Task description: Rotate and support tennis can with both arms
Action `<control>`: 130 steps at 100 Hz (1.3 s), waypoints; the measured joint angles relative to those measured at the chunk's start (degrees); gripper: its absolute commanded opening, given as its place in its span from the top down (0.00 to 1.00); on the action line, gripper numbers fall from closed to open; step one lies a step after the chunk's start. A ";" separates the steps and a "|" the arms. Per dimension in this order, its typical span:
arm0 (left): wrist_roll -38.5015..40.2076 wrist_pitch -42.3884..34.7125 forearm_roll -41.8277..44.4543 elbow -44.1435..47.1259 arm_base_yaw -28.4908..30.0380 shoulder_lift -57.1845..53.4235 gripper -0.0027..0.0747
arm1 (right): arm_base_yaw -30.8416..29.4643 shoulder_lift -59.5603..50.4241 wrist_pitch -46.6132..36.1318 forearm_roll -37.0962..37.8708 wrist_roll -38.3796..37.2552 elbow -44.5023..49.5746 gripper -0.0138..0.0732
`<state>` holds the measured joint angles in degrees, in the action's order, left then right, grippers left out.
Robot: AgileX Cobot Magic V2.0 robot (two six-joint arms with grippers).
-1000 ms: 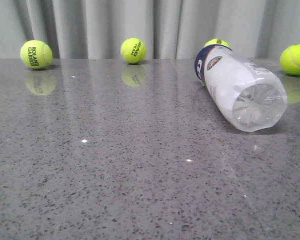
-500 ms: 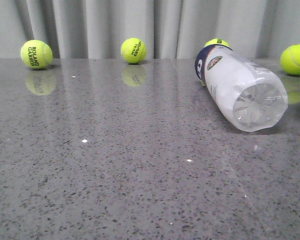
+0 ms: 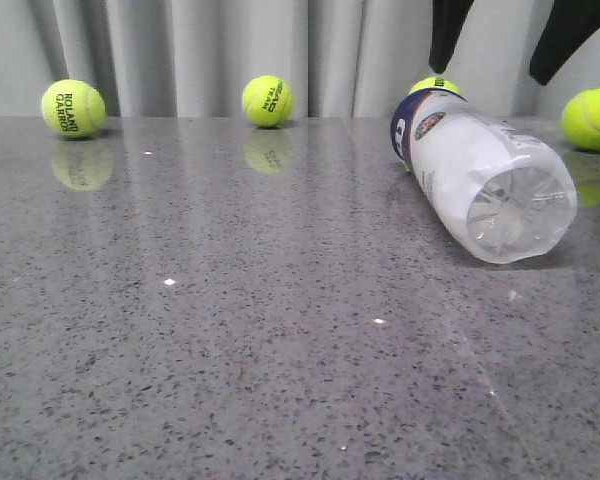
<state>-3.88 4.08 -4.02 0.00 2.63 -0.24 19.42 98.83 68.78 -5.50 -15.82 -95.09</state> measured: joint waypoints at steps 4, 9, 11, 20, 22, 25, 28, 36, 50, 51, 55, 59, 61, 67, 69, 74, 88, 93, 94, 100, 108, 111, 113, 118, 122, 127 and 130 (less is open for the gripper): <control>0.00 0.00 0.00 0.00 0.00 0.00 0.99 | 0.00 1.17 0.14 0.16 -0.33 -0.48 0.16; 0.00 0.00 0.00 0.00 0.00 0.00 0.99 | 0.00 2.36 0.14 0.30 -0.36 -0.71 0.16; 0.00 0.00 0.00 0.00 0.00 0.00 0.99 | 0.00 2.82 0.14 0.41 -0.46 -0.72 0.16; 0.00 0.00 0.00 0.00 0.00 0.00 0.99 | 0.00 4.78 0.14 0.35 -0.69 -0.83 0.16; 0.00 0.00 0.00 0.00 0.00 0.00 0.99 | 0.00 5.19 0.14 0.35 -0.69 -0.83 0.16; 0.00 0.00 0.00 0.00 0.00 0.00 0.99 | 0.00 5.69 0.14 0.35 -0.69 -0.83 0.16; 0.00 0.00 0.00 0.00 0.00 0.00 0.99 | 0.00 6.16 0.14 0.35 -0.69 -0.83 0.16; 0.00 0.00 0.00 0.00 0.00 0.00 0.99 | 0.00 7.54 0.14 0.35 -0.78 -0.91 0.16; 0.00 0.00 0.00 0.00 0.00 0.00 0.99 | 0.00 8.71 0.14 0.13 -0.78 -1.36 0.16; 0.00 0.00 0.00 0.00 0.00 0.00 0.99 | 0.00 8.71 0.14 0.03 -0.78 -1.36 0.16; 0.00 0.00 0.00 0.00 0.00 0.00 0.99 | 0.00 8.93 0.01 0.01 -0.78 -1.40 0.16; 0.00 0.00 0.00 0.00 0.00 0.00 0.99 | 0.00 9.17 -0.07 0.01 -0.83 -1.40 0.16; 0.00 0.00 0.00 0.00 0.00 0.00 0.99 | 0.00 9.16 -0.06 0.01 -0.83 -1.40 0.16; 0.00 0.00 0.00 0.00 0.00 0.00 0.99 | 0.00 9.29 -0.06 0.01 -0.83 -1.40 0.19; 0.00 0.00 0.00 0.00 0.00 0.00 0.99 | 0.00 9.29 -0.06 0.01 -0.83 -1.40 0.20; 0.00 0.00 0.00 0.00 0.00 0.00 0.99 | 0.00 9.29 -0.06 0.01 -0.83 -1.40 0.29; 0.00 0.00 0.00 0.00 0.00 0.00 0.99 | 0.00 9.29 -0.18 0.01 -0.83 -1.40 0.54; 0.00 0.00 0.00 0.00 0.00 0.00 0.99 | 0.00 9.29 -0.28 0.01 -0.83 -1.40 0.58; 0.00 0.00 0.00 0.00 0.00 0.00 0.99 | 0.00 9.29 -0.28 0.01 -0.83 -1.40 0.59; 0.00 0.00 0.00 0.00 0.00 0.00 0.99 | 0.00 9.29 -0.50 0.01 -0.26 -1.51 0.60; 0.00 0.00 0.00 0.00 0.00 0.00 0.99 | 0.14 9.83 -0.50 0.01 2.47 -2.57 0.60; 0.00 0.00 0.00 0.00 0.00 0.00 0.99 | 0.27 10.06 -0.50 0.01 3.81 -3.24 0.60; 0.00 0.00 0.00 0.00 0.00 0.00 0.99 | 0.37 10.21 -0.50 0.01 4.98 -3.84 0.60; 0.00 0.00 0.00 0.00 0.00 0.00 0.99 | 0.72 10.52 -0.14 0.30 8.15 -5.57 0.60; 0.00 0.00 0.00 0.00 0.00 0.00 0.99 | 1.26 10.62 0.21 0.38 11.47 -7.37 0.60; 0.00 0.00 0.00 0.00 0.00 0.00 0.99 | 2.01 10.62 0.98 0.38 15.82 -9.61 0.60; 0.00 0.00 0.00 0.00 0.00 0.00 0.99 | 2.50 10.62 1.25 0.38 18.19 -10.85 0.60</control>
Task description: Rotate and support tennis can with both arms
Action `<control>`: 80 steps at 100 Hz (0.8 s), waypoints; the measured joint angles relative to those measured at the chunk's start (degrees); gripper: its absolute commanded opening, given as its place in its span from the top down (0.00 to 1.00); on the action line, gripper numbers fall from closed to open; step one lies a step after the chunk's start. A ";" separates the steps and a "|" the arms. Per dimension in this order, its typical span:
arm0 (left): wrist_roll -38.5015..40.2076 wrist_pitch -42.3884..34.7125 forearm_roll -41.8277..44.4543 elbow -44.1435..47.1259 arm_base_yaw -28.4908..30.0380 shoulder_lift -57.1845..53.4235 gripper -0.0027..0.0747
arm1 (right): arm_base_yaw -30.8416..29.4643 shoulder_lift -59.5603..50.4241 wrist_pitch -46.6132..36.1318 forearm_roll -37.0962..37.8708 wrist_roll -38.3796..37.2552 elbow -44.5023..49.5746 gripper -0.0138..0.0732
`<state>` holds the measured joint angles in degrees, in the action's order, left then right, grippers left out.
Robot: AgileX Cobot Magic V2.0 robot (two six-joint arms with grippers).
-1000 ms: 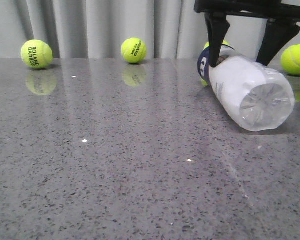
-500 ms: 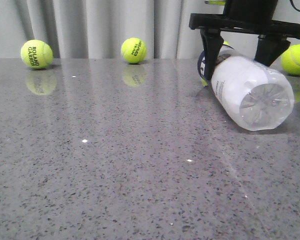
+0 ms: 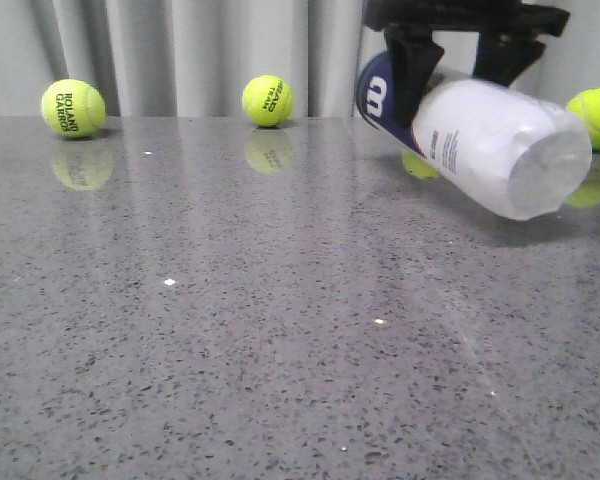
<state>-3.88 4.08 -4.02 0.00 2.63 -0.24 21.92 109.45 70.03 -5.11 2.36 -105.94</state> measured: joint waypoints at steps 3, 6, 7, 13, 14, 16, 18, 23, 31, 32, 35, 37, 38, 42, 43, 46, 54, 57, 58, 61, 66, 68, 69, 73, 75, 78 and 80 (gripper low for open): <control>0.00 0.00 0.00 0.00 0.00 0.00 0.99 | 0.65 0.00 0.29 0.00 2.64 -1.18 0.60; 0.00 0.00 0.00 0.00 0.00 0.00 0.99 | 1.20 0.00 0.40 0.00 6.17 -2.44 0.60; 0.00 0.00 0.00 0.00 0.00 0.00 0.99 | 1.33 0.00 0.40 0.00 6.89 -2.66 0.60; 0.00 0.00 0.00 0.00 0.00 0.00 0.99 | 2.59 0.00 0.53 0.00 13.76 -4.17 0.60; 0.00 0.00 0.00 0.00 0.00 0.00 0.99 | 2.74 0.00 0.53 0.00 14.57 -4.30 0.60; 0.00 0.00 0.00 0.00 0.00 0.00 0.99 | 3.18 0.00 0.68 0.00 16.99 -4.57 0.60; 0.00 0.00 0.00 0.00 0.00 0.00 0.99 | 3.65 0.00 0.68 0.00 19.46 -4.73 0.60; 0.00 0.00 0.00 0.00 0.00 0.00 0.99 | 4.79 0.00 0.90 0.00 25.46 -4.83 0.60; 0.00 0.00 0.00 0.00 0.00 0.00 0.99 | 6.89 0.14 1.11 0.00 35.52 -4.93 0.60; 0.00 0.00 0.00 0.00 0.00 0.00 0.99 | 7.06 0.27 1.16 0.00 37.33 -4.93 0.60; 0.00 0.00 0.00 0.00 0.00 0.00 0.99 | 7.99 0.40 1.16 0.00 40.93 -4.93 0.60; 0.00 0.00 0.00 0.00 0.00 0.00 0.99 | 8.36 0.52 1.16 0.00 43.49 -4.93 0.60; 0.00 0.00 0.00 0.00 0.00 0.00 0.99 | 8.74 0.52 1.16 0.00 44.30 -4.93 0.60; 0.00 0.00 0.00 0.00 0.00 0.00 0.99 | 9.87 0.88 1.16 0.00 48.83 -4.93 0.60; 0.00 0.00 0.00 0.00 0.00 0.00 0.99 | 10.06 1.00 1.16 0.00 49.50 -4.93 0.60; 0.00 0.00 0.00 0.00 0.00 0.00 0.99 | 10.79 1.14 1.16 0.00 52.55 -4.93 0.60; 0.00 0.00 0.00 0.00 0.00 0.00 0.99 | 12.86 1.78 1.16 0.00 57.15 -4.93 0.60; 0.00 0.00 0.00 0.00 0.00 0.00 0.99 | 13.44 2.14 1.16 0.00 58.10 -4.93 0.60; 0.00 0.00 0.00 0.00 0.00 0.00 0.99 | 13.59 2.16 1.16 0.00 58.49 -4.93 0.60; 0.00 0.00 0.00 0.00 0.00 0.00 0.99 | 14.19 2.43 1.16 0.00 58.92 -4.93 0.60; 0.00 0.00 0.00 0.00 0.00 0.00 0.99 | 14.85 3.10 1.16 0.00 59.56 -4.93 0.60; 0.00 0.00 0.00 0.00 0.00 0.00 0.99 | 14.99 3.17 1.16 0.00 59.70 -4.93 0.60; 0.00 0.00 0.00 0.00 0.00 0.00 0.99 | 15.11 3.33 1.16 0.00 59.87 -4.93 0.60; 0.00 0.00 0.00 0.00 0.00 0.00 0.99 | 15.40 3.76 1.16 0.00 59.98 -4.93 0.60; 0.00 0.00 0.00 0.00 0.00 0.00 0.99 | 15.50 3.93 1.16 0.00 59.98 -4.93 0.60; 0.00 0.00 0.00 0.00 0.00 0.00 0.99 | 15.65 4.37 1.16 0.00 60.11 -4.93 0.60; 0.00 0.00 0.00 0.00 0.00 0.00 0.99 | 15.64 4.49 1.16 0.00 60.11 -4.93 0.60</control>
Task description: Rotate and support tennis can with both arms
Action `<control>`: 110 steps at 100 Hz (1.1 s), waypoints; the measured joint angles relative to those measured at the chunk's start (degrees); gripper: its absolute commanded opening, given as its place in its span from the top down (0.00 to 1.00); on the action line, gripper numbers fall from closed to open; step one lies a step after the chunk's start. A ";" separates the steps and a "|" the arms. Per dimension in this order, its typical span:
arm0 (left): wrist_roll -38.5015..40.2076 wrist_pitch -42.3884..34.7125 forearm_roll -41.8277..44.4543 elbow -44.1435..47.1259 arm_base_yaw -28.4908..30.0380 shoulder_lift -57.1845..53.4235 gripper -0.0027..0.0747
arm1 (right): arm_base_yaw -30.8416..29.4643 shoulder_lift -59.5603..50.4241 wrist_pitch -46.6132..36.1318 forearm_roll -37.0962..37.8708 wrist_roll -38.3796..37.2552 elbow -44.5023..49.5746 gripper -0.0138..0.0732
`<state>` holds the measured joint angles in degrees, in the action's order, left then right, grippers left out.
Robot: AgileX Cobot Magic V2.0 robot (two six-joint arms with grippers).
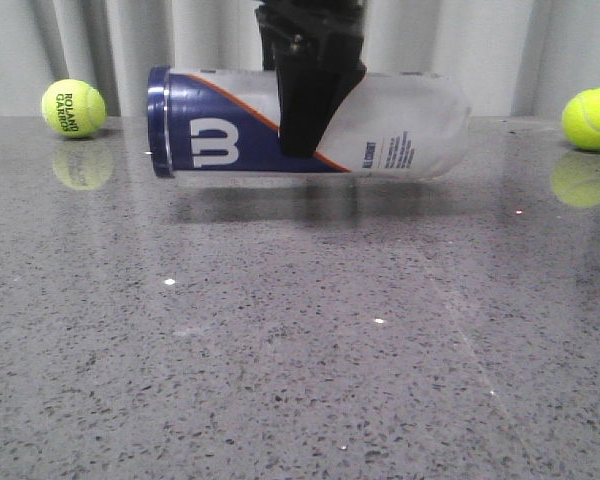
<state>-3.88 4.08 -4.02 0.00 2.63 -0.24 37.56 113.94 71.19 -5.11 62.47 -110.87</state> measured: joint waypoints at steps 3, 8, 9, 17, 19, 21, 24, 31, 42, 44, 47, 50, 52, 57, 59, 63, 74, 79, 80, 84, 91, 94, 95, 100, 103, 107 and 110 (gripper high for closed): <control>0.00 0.00 0.00 0.00 0.00 0.00 0.99 | 0.11 0.31 0.00 0.00 0.00 0.00 0.60; 0.00 0.00 0.00 0.00 0.00 0.00 0.99 | 0.11 0.68 0.00 0.00 0.11 0.00 0.59; 0.00 0.00 0.00 0.00 0.00 0.00 0.99 | 0.11 0.79 0.00 0.00 0.11 0.00 0.59; 0.00 0.00 0.00 0.00 0.00 0.00 0.99 | 0.11 1.25 0.00 0.00 0.11 0.00 0.53; 0.00 0.00 0.00 0.00 0.00 0.00 0.99 | 0.11 1.35 0.00 0.00 0.11 0.00 0.49; 0.00 0.00 0.00 0.00 0.00 0.00 0.99 | 0.11 1.46 0.00 0.00 0.11 0.00 0.46; 0.00 0.00 0.00 0.00 0.00 0.00 0.99 | 0.11 1.50 0.00 0.00 0.11 0.00 0.40; 0.00 0.00 0.00 0.00 0.00 0.00 0.99 | 0.11 1.49 0.00 0.00 0.11 0.00 0.25; 0.00 0.00 0.00 0.00 0.00 0.00 0.99 | 0.11 1.62 0.00 0.00 0.11 0.00 0.09; 0.00 0.00 0.00 0.00 0.00 0.00 0.99 | 0.11 1.62 0.00 0.00 0.11 0.00 0.08; 0.00 0.00 0.00 0.00 0.00 0.00 0.99 | 0.11 1.66 0.00 0.00 0.11 0.00 0.08; 0.00 0.00 0.00 0.00 0.00 0.00 0.99 | 0.11 1.75 0.00 0.00 0.11 0.00 0.08; 0.00 0.00 0.00 0.00 0.00 0.00 0.99 | 0.11 1.75 0.00 0.00 0.11 0.00 0.08; 0.00 0.00 0.00 0.00 0.00 0.00 0.99 | 0.11 1.75 0.00 0.00 0.11 0.00 0.08; 0.00 0.00 0.00 0.00 0.00 0.00 0.99 | 0.11 1.75 0.00 0.00 0.11 0.00 0.08; 0.00 0.00 0.00 0.00 0.00 0.00 0.99 | 0.11 1.75 0.00 0.00 0.11 0.00 0.08; 0.00 0.00 0.00 0.00 0.00 0.00 0.99 | 0.11 1.75 0.00 0.00 0.11 0.00 0.08; 0.00 0.00 0.00 0.00 0.00 0.00 0.99 | 0.11 1.75 0.00 0.00 0.11 0.00 0.08; 0.00 0.00 0.00 0.00 0.00 0.00 0.99 | 0.11 1.75 0.00 0.00 0.11 0.00 0.08; 0.00 0.00 0.00 0.00 0.00 0.00 0.99 | 0.11 1.75 0.00 0.00 0.11 0.00 0.08; 0.00 0.00 0.00 0.00 0.00 0.00 0.99 | 0.11 1.75 0.00 0.00 0.11 0.00 0.08; 0.00 0.00 0.00 0.00 0.00 0.00 0.99 | 0.11 1.75 0.00 0.00 0.11 0.00 0.08; 0.00 0.00 0.00 0.00 0.00 0.00 0.99 | 0.11 1.75 0.00 0.00 0.11 0.00 0.08; 0.00 0.00 0.00 0.00 0.00 0.00 0.99 | 0.11 1.75 0.00 0.00 0.11 0.00 0.08; 0.00 0.00 0.00 0.00 0.00 0.00 0.99 | 0.11 1.75 0.00 0.00 0.11 0.00 0.08; 0.00 0.00 0.00 0.00 0.00 0.00 0.99 | 0.11 1.75 0.00 0.00 0.11 0.00 0.08; 0.00 0.00 0.00 0.00 0.00 0.00 0.99 | 0.11 1.75 0.00 0.00 0.11 0.00 0.08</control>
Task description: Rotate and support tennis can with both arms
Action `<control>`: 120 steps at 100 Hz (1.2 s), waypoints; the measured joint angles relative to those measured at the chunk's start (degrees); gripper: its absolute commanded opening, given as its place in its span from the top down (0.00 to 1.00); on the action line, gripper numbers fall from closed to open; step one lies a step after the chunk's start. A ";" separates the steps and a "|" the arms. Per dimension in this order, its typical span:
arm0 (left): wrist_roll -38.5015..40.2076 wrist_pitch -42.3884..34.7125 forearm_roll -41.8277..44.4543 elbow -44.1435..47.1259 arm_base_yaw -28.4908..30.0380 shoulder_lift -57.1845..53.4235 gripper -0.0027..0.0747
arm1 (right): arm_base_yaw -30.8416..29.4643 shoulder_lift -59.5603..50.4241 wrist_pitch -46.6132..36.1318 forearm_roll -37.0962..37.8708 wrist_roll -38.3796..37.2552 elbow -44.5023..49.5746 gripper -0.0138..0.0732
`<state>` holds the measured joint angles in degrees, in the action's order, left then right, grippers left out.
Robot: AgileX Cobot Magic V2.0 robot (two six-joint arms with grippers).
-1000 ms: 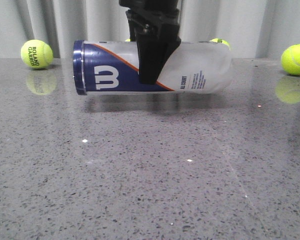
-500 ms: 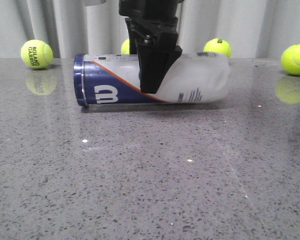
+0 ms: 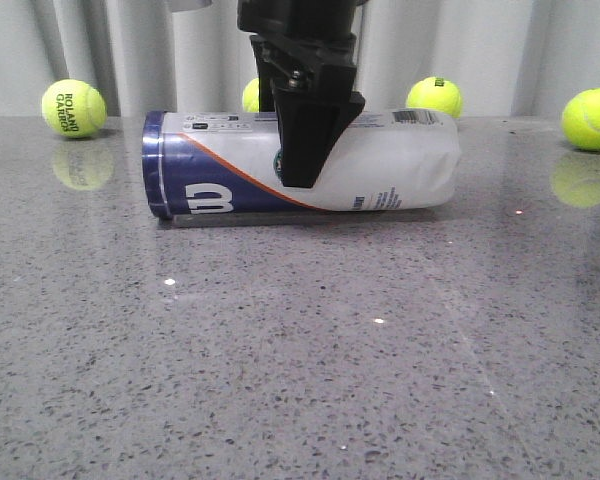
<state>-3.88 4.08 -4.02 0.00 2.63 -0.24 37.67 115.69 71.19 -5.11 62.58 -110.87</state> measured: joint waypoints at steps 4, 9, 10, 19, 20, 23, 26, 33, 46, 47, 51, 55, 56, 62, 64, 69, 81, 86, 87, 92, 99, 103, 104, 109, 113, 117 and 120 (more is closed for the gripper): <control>0.00 0.00 0.00 0.00 0.00 0.00 0.99 | 0.00 0.00 0.00 0.00 0.00 0.00 0.08; 0.00 0.00 0.00 0.00 0.00 0.00 0.99 | 0.00 -0.11 0.00 0.00 0.00 0.00 0.08; 0.00 0.00 0.00 0.00 0.00 0.00 0.99 | 0.00 -0.21 0.00 0.00 0.00 0.00 0.08; 0.00 0.00 0.00 0.00 0.00 0.00 0.99 | 0.00 -1.25 0.00 0.00 -1.25 0.00 0.08; 0.00 0.00 0.00 0.00 0.00 0.00 0.99 | 0.00 -1.38 0.00 0.00 -1.65 0.00 0.08; 0.00 0.00 0.00 0.00 0.00 0.00 0.99 | 0.00 -2.12 0.00 0.00 -2.50 0.00 0.08; 0.00 0.00 0.00 0.00 0.00 0.00 0.99 | 0.00 -2.83 0.00 0.00 -3.51 0.00 0.08; 0.00 0.00 0.00 0.00 0.00 0.00 0.99 | 0.00 -4.84 0.00 0.00 -6.66 0.00 0.08; 0.00 0.00 0.00 0.00 0.00 0.00 0.99 | 0.00 -9.33 0.11 0.00 -17.70 0.00 0.08; 0.00 0.00 0.00 0.00 0.00 0.00 0.99 | 0.00 -9.86 0.09 0.00 -18.56 0.00 0.08; 0.00 0.00 0.00 0.00 0.00 0.00 0.99 | 0.00 -11.39 0.09 0.00 -24.44 0.00 0.08; 0.00 0.00 0.00 0.00 0.00 0.00 0.99 | 0.00 -12.63 0.20 0.26 -30.96 0.00 0.08; 0.00 0.00 0.14 0.00 0.00 0.00 0.99 | 0.00 -13.13 0.14 0.26 -32.05 0.00 0.08; 0.00 0.00 0.19 0.00 0.00 0.00 0.99 | 0.00 -14.97 0.23 1.62 -41.47 0.00 0.08; 0.00 0.00 0.19 0.00 0.00 0.00 0.99 | 0.00 -15.65 0.23 2.22 -44.37 0.00 0.08; 0.00 0.00 0.19 0.00 0.00 0.00 0.99 | 0.00 -17.34 0.23 3.72 -50.67 0.49 0.08; 0.00 0.00 0.19 0.00 0.00 0.00 0.99 | 0.00 -22.09 0.52 6.59 -61.78 3.48 0.12; 0.00 0.00 0.19 0.00 0.00 0.00 0.99 | 0.00 -24.01 0.55 7.30 -65.17 5.18 0.16; 0.00 0.00 0.19 0.00 0.00 0.00 0.99 | 0.00 -24.28 0.55 7.50 -66.07 5.70 0.17; 0.00 0.00 0.19 0.00 0.00 0.00 0.99 | 0.00 -26.20 0.64 8.19 -68.84 7.66 0.24; 0.00 0.00 0.19 0.00 0.00 0.00 0.99 | 0.00 -28.94 0.67 8.84 -71.54 10.70 0.35; 0.00 0.00 0.19 0.00 0.00 0.00 0.99 | 0.00 -30.53 0.67 9.21 -72.53 12.31 0.41; 0.00 0.00 0.19 0.00 0.00 0.00 0.99 | 0.00 -30.80 0.67 9.24 -72.93 12.97 0.43; 0.00 0.00 0.19 0.00 0.00 0.00 0.99 | 0.00 -32.94 0.78 9.91 -74.53 15.35 0.51; 0.00 0.00 0.19 0.00 0.00 0.00 0.99 | 0.00 -34.29 0.76 10.76 -76.13 17.50 0.57; 0.00 0.00 0.24 0.00 0.00 0.00 0.99 | 0.00 -36.00 0.76 11.37 -77.37 19.42 0.62; 0.00 0.00 0.24 0.00 0.00 0.00 0.99 | 0.00 -37.20 0.76 11.96 -78.50 21.42 0.65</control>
<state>-3.88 4.08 -3.78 0.00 2.63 -0.24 37.67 78.49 71.96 6.84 -15.92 -89.45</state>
